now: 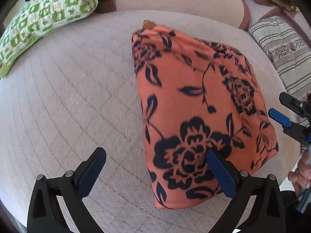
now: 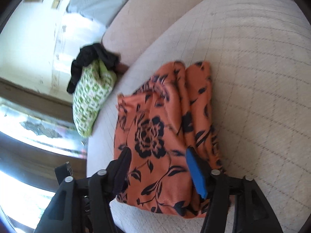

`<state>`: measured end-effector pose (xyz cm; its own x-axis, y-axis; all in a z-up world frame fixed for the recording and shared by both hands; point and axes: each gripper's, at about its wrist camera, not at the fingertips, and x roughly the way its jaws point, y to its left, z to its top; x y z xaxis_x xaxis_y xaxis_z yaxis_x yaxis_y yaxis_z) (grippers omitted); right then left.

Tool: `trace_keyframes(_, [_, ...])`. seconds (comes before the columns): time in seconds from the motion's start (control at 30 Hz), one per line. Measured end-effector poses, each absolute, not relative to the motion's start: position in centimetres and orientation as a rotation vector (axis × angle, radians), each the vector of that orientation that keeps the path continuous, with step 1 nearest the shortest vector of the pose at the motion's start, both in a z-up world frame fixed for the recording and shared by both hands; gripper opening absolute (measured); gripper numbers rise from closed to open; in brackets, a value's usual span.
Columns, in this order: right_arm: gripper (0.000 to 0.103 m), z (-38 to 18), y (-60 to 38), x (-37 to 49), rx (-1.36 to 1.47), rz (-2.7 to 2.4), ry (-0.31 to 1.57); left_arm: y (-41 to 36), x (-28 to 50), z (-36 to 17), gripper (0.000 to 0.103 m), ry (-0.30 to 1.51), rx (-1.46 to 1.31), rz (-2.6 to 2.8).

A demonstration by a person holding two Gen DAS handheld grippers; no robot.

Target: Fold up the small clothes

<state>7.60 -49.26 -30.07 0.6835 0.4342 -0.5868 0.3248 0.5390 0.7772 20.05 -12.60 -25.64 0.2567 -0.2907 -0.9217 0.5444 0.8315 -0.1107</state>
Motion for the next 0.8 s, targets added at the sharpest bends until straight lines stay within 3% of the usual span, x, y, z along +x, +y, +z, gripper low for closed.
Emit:
trace_keyframes(0.43, [0.074,-33.6,-54.1,7.1,1.194,0.032,0.860,-12.5,26.9,-28.3,0.102,1.401,-0.068,-0.736])
trace_keyframes(0.8, [0.077,-35.5,-53.4,8.5,1.203,0.100,0.918,-11.5,27.5,-29.8,0.102,1.410,-0.161,-0.859])
